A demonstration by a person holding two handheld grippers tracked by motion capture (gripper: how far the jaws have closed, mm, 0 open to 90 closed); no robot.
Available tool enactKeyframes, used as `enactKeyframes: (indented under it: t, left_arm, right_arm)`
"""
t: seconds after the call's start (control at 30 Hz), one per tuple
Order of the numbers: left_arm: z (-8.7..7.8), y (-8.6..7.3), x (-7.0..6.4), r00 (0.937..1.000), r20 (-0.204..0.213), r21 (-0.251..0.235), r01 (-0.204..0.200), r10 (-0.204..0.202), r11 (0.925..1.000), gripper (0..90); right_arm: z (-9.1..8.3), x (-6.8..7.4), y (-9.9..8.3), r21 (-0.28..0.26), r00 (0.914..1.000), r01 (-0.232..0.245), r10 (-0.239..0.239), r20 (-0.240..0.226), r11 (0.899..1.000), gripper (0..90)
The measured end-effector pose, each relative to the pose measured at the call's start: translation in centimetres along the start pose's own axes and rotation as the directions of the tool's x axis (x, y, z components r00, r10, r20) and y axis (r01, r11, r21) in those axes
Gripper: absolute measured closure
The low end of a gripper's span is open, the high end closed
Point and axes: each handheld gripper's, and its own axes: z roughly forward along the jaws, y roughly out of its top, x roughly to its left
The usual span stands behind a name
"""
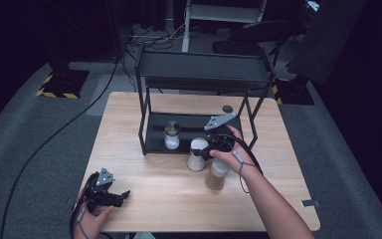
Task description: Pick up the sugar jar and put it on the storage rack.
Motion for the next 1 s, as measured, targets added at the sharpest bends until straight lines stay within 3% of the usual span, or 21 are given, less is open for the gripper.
enactKeyframes:
  t: [0.4,0.63,1.0]
  left_arm:
    - [0.0,0.0,0.0,1.0,0.0,0.0,0.0,0.0,1.0,3.4]
    - [0.0,0.0,0.0,1.0,0.0,0.0,0.0,0.0,1.0,3.4]
    - [0.0,0.0,0.0,1.0,0.0,0.001,0.0,0.0,1.0,3.5]
  right_arm:
    - [1.5,-0.5,1.0,0.102,0.9997,0.012,-0.01,-0.021,0.995,15.7]
    - [2.0,-0.3,1.6,0.152,0.9991,0.037,-0.034,-0.025,0.988,30.9]
    - [2.0,0.4,1.6,0.149,0.9968,0.08,-0.079,-0.009,0.986,33.2]
